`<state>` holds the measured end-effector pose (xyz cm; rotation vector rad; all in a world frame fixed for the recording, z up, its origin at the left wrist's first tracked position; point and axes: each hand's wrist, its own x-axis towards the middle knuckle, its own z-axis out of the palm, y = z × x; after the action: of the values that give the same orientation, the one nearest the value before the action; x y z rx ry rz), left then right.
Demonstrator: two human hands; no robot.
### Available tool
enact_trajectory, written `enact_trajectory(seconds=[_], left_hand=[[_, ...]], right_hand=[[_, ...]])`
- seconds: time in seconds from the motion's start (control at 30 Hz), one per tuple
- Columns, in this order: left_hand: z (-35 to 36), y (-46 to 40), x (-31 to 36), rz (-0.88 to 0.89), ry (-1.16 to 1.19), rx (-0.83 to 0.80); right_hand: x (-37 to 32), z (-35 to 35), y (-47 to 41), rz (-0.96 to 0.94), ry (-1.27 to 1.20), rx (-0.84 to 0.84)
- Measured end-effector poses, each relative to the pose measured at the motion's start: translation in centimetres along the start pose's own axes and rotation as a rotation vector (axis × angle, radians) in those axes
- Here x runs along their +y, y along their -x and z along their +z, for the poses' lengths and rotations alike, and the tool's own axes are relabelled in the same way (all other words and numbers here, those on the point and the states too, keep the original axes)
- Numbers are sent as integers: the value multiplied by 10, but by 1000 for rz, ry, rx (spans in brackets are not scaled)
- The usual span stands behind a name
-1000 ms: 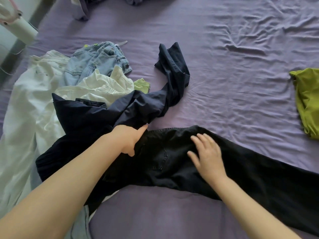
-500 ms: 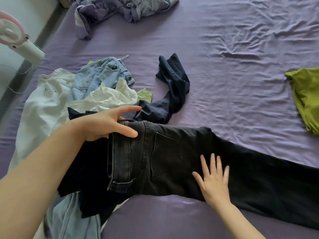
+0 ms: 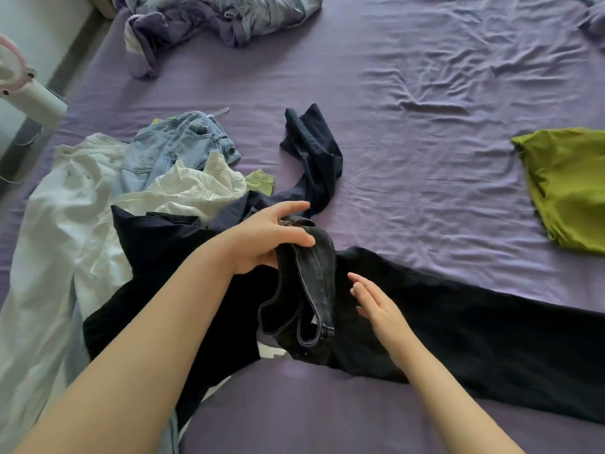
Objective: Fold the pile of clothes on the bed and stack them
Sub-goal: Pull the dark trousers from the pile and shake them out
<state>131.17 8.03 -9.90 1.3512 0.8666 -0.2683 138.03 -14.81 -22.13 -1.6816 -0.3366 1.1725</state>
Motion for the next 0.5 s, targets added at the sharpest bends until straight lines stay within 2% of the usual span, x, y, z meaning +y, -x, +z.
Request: enact_trajectory(seconds=[0.17,0.27,0.3,0.37,0.43,0.5], left_hand=[[74,-15,1,28,55,-46],[123,-27,-15,-11,77,-124],[137,-31,-24,-3,19,-121],[160,-37,-47,58,-242,-57],[176,-41,-74,100,-531,53],[185,-42,-101,104,-686,132]], right_hand=[[-22,-38,17,-49,-372,-176],[-10,-77,31,10,-560,-164],[-3,-89,35,40,-570,-137],[12,-103,38,126,-481,-29],[34,-109,34,203,-301,179],[50,-110,32,262,-168,307]])
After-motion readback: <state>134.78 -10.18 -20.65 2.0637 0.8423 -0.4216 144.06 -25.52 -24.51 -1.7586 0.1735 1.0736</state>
